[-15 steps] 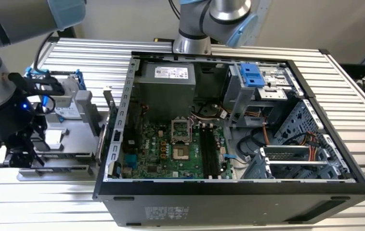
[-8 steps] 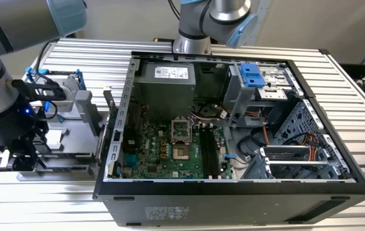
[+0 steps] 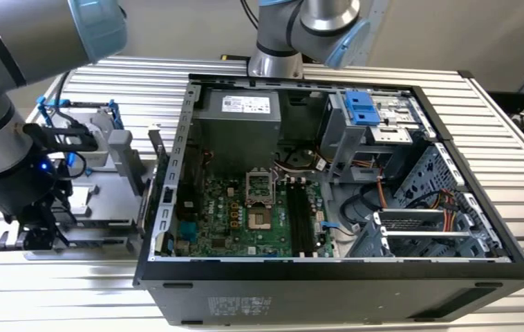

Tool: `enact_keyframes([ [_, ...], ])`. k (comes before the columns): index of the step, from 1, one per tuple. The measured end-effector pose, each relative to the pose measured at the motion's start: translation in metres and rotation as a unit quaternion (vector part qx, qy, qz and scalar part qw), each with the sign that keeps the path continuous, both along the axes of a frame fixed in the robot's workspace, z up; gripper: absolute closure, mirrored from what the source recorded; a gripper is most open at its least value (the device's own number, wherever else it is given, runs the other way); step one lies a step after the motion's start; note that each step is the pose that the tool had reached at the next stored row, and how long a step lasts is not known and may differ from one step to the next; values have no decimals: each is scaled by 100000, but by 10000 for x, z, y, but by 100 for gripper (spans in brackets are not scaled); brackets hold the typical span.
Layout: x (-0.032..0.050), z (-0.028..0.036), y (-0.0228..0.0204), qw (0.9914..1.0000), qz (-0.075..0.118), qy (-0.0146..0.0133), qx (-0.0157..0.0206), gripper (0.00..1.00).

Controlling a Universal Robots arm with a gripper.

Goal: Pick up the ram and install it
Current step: 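Pick up the ram and move it above insertion slot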

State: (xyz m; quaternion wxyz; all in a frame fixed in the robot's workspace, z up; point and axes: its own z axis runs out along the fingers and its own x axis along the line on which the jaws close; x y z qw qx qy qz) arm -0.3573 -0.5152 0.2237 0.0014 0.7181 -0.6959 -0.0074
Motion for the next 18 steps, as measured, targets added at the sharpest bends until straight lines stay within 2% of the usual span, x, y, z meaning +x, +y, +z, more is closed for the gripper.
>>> enact_keyframes([
  [12,-14,-193,0,100000,-2,4,107,0],
  [14,-26,-213,0,100000,-2,-2,277,0],
  [18,-36,-251,1,99996,-4,-12,845,0],
])
